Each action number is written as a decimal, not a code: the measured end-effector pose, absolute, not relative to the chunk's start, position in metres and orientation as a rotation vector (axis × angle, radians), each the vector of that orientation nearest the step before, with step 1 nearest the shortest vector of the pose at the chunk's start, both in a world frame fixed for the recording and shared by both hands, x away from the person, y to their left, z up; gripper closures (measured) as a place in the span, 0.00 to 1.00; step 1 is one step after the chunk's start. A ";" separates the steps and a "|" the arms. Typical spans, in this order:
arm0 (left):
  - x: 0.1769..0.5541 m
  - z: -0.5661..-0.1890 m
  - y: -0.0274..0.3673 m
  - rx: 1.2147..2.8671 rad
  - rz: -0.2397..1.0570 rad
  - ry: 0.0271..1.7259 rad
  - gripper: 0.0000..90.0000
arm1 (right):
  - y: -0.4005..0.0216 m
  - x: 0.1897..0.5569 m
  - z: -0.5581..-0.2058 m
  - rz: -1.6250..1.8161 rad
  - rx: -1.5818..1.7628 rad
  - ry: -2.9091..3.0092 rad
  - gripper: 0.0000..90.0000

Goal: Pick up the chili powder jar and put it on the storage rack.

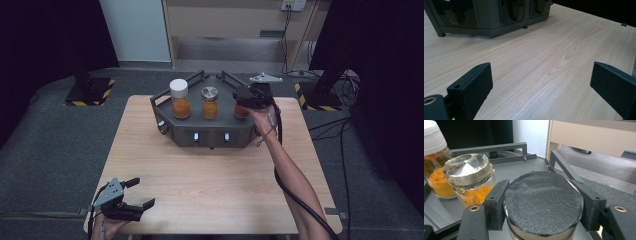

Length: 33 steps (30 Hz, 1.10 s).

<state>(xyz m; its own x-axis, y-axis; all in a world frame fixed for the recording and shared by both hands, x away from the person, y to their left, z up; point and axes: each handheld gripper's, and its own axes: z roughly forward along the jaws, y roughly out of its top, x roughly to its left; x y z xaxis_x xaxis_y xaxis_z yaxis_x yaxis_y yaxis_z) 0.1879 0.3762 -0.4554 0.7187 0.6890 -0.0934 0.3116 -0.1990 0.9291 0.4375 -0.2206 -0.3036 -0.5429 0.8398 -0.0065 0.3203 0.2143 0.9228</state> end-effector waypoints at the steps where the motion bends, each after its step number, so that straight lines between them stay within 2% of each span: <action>1: 0.188 -0.455 0.376 1.794 0.416 0.788 0.04 | -0.220 0.438 -0.304 1.309 1.070 1.975 0.39; 33: 0.188 -0.455 0.376 1.797 0.417 0.785 0.04 | -0.223 0.442 -0.319 1.331 1.107 1.962 0.38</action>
<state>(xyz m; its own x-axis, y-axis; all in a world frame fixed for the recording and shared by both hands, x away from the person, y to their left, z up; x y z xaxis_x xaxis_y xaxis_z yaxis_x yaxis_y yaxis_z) 0.1881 0.3760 -0.4555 0.7208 0.6873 -0.0900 0.3097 -0.2032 0.9289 0.4422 -0.2233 -0.3195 -0.5314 0.8467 0.0255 0.3369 0.1837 0.9235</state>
